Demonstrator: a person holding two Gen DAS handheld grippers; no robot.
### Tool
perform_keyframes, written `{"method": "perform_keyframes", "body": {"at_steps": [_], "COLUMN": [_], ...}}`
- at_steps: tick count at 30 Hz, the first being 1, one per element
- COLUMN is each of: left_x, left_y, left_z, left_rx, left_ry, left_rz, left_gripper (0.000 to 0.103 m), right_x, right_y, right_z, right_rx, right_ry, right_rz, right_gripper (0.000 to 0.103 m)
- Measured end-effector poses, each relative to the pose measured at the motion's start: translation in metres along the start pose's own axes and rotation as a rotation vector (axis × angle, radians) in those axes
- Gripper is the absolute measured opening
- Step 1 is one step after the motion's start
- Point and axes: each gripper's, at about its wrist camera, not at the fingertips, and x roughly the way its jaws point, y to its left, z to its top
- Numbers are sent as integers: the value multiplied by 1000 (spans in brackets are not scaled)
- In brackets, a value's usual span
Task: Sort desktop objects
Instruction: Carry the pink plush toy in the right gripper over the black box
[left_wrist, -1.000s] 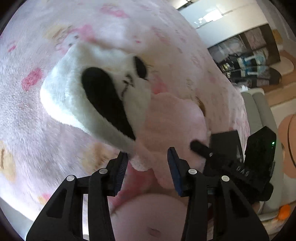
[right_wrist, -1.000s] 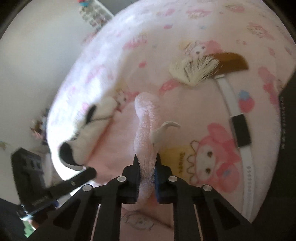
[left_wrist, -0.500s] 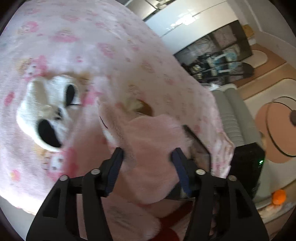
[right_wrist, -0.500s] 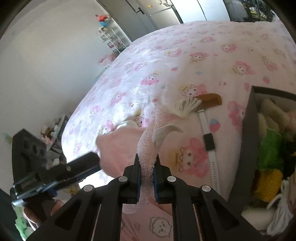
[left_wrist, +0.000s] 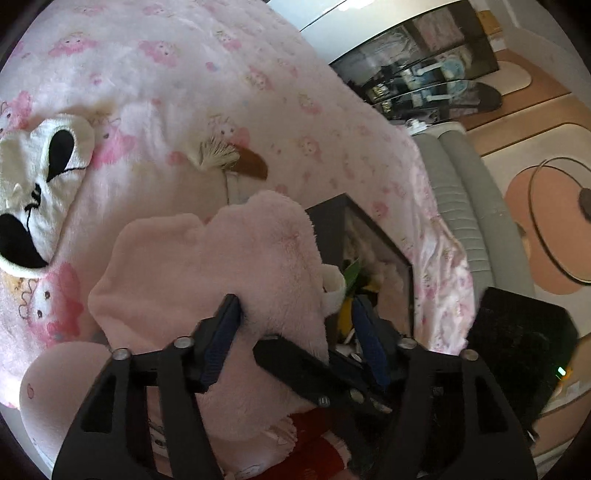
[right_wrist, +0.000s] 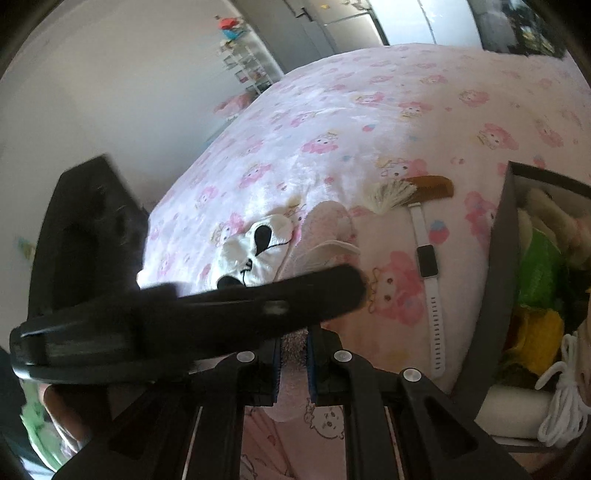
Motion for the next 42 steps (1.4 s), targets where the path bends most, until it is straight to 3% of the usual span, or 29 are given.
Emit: {"method": "perform_keyframes", "body": {"at_steps": [1,5,9,14,23,27,30,33,37,42], "left_x": [1,-6,-7,4,75,109,125,133,128,119], "left_y": [-1,-8,-32,-97,-248,-277,-261,-226,-172,-134], "left_z": [0,-6,-12,-17,-36,-47,-49,-47,-36,-29], "left_rx": [6,31,89,207,438,440,392,328,240,229], "left_ry": [1,-10,-6,31,176,227,240,239,217,180], "left_rz": [26,5,-53,-173,-354,-412,-385,-296,-187,-11], "left_gripper": [33,23,19,18,18,18,17,16,16,16], "right_x": [0,-9,-39,-105,-245,-278,-273,-255,-233,-212], "right_y": [2,-6,-22,-50,-116,-143,-165,-181,-192,-209], "right_z": [-1,-4,-7,-12,-39,-54,-64,-73,-74,-62], "right_rx": [-14,-6,16,44,149,201,266,310,349,358], "right_ry": [0,9,-6,-102,-345,-394,-366,-315,-281,-228], "right_rz": [-16,22,99,147,-43,-129,-92,-33,-16,-189], "right_gripper": [9,12,17,19,20,23,26,26,26,26]}}
